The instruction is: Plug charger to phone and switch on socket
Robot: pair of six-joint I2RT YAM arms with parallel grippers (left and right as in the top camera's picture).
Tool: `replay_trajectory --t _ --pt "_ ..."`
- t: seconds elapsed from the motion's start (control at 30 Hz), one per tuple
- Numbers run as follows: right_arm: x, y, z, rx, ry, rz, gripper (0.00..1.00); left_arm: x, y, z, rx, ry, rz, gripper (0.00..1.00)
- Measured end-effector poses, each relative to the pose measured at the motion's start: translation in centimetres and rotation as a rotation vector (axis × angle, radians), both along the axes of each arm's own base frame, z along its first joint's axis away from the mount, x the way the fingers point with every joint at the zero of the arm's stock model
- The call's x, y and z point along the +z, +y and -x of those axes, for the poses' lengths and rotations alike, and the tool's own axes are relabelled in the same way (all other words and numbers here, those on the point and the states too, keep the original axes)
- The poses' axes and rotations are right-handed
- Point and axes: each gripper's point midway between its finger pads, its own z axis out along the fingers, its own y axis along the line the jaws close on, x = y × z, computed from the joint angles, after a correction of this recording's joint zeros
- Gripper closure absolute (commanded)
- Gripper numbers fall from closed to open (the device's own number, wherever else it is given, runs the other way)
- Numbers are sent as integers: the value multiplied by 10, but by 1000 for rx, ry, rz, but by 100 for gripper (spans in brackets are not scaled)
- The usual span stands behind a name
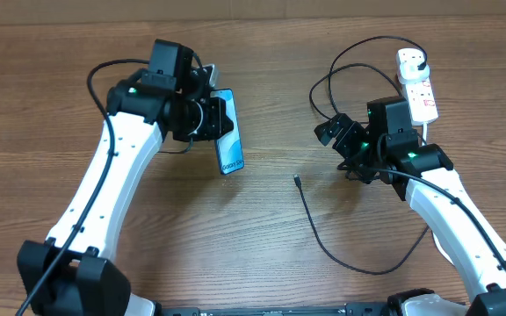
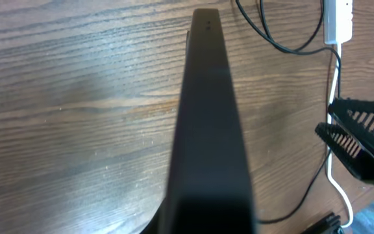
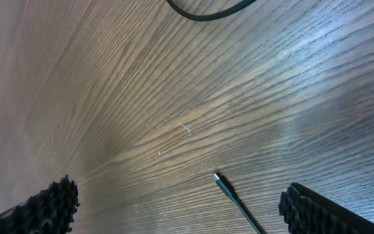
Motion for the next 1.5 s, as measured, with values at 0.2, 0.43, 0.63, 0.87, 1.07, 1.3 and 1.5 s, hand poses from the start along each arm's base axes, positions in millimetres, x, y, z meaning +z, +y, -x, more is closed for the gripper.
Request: replay_trajectory --t 0.2,0.43,0.63,0.87,1.07,1.3,1.5 --pt "-14 2 4 27 42 22 3 -3 0 -6 25 0 3 96" --pt "-36 24 13 118 92 50 0 -9 15 -12 113 2 -72 96" --pt "-40 26 13 128 100 54 0 -13 25 -11 186 31 -111 96" --pt "-40 27 17 136 114 46 0 -18 30 -2 212 76 -134 96" --pt "-39 37 25 168 146 -9 0 -21 33 6 211 110 -147 96" --pt "-36 46 30 228 146 -54 0 -21 33 6 219 115 -148 96" --pt "-35 49 32 293 124 -47 0 -16 28 -6 236 74 -110 96"
